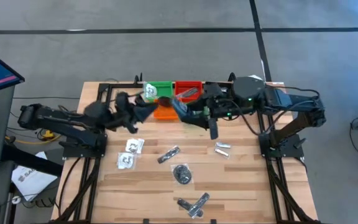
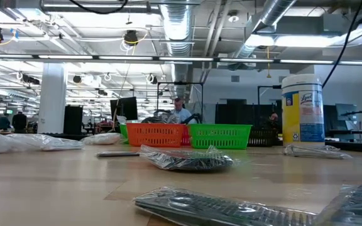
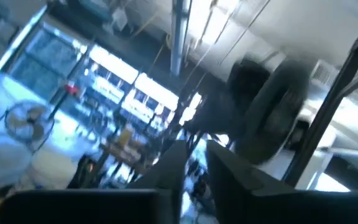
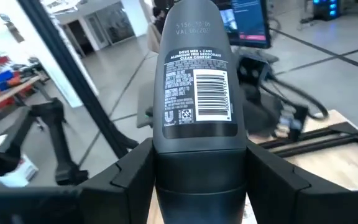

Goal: Pick & Place Travel size toiletries
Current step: Put the black deodorant into the green bin

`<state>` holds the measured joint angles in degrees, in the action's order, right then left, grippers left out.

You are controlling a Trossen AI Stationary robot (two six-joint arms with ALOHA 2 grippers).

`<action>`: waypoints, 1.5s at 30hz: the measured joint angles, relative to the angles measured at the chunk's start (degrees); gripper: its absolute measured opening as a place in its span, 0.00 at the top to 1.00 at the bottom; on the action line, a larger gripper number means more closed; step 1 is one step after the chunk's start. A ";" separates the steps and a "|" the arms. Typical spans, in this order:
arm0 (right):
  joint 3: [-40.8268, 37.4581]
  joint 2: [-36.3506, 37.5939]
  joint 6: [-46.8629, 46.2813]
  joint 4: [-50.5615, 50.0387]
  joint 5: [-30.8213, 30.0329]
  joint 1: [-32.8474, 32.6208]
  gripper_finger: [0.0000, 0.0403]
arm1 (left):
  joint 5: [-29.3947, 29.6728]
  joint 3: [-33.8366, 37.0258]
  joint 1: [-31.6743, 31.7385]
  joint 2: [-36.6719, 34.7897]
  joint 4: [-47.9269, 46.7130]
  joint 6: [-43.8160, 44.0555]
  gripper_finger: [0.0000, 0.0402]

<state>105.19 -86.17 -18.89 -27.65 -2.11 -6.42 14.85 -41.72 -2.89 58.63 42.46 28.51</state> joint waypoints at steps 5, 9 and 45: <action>-0.03 -2.33 0.45 0.74 -0.85 2.17 0.52 | -0.94 -0.74 2.41 -1.18 -0.09 -0.04 0.62; 0.19 -3.78 1.16 2.56 -0.90 4.86 0.51 | -2.71 -0.76 4.65 -1.16 -0.28 -0.10 0.42; -0.04 -12.59 -4.00 10.23 3.74 15.24 0.51 | -36.11 -0.85 28.56 3.74 0.02 9.31 0.25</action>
<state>105.14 -98.76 -22.89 -17.42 1.63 8.82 -21.25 -42.57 25.67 62.37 42.48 37.81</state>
